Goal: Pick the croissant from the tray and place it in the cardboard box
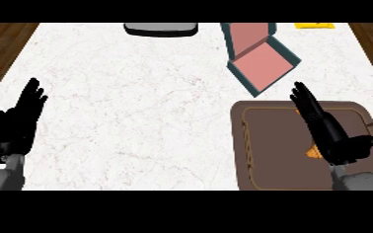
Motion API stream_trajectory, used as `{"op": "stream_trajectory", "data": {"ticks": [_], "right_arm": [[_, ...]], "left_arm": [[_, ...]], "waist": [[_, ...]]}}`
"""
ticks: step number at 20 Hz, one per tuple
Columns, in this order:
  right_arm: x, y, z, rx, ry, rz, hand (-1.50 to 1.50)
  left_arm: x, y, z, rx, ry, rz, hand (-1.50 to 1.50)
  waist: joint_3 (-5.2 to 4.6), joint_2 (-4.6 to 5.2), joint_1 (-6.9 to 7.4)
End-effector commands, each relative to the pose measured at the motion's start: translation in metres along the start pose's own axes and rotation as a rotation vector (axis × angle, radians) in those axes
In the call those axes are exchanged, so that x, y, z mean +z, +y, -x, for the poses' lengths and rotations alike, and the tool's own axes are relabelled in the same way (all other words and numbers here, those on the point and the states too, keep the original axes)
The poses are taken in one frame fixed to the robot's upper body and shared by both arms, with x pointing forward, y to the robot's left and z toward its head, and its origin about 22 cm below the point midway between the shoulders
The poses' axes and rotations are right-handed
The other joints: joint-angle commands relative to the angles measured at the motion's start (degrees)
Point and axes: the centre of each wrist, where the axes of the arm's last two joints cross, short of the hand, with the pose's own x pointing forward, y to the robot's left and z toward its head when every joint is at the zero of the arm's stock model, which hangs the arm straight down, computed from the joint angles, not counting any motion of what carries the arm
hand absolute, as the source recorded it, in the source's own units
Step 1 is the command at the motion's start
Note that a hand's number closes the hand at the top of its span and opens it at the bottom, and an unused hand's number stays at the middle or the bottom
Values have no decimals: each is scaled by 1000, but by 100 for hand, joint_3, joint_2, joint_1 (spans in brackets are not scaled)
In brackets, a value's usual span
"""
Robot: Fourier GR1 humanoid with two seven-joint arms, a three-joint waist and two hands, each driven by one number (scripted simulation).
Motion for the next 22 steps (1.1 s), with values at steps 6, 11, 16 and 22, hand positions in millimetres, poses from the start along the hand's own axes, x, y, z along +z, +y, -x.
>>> {"op": "stream_trajectory", "data": {"ticks": [6, 11, 16, 22], "right_arm": [[-5, -92, -31, -122, -107, -251, -150], [38, -136, -6, 412, -104, -325, -150], [30, -153, 19, 110, -279, -291, -150], [11, -182, -10, 467, -303, -352, -150]], "left_arm": [[-4, 21, -7, -368, -170, -57, 0], [5, 12, 15, -331, -91, 3, 0], [-10, 2, -3, -333, -132, 1, 0], [-12, 2, 2, -343, -112, 32, 0]], "waist": [[0, 4, -197], [11, 36, -134], [19, 70, -18], [5, 49, 31]]}}
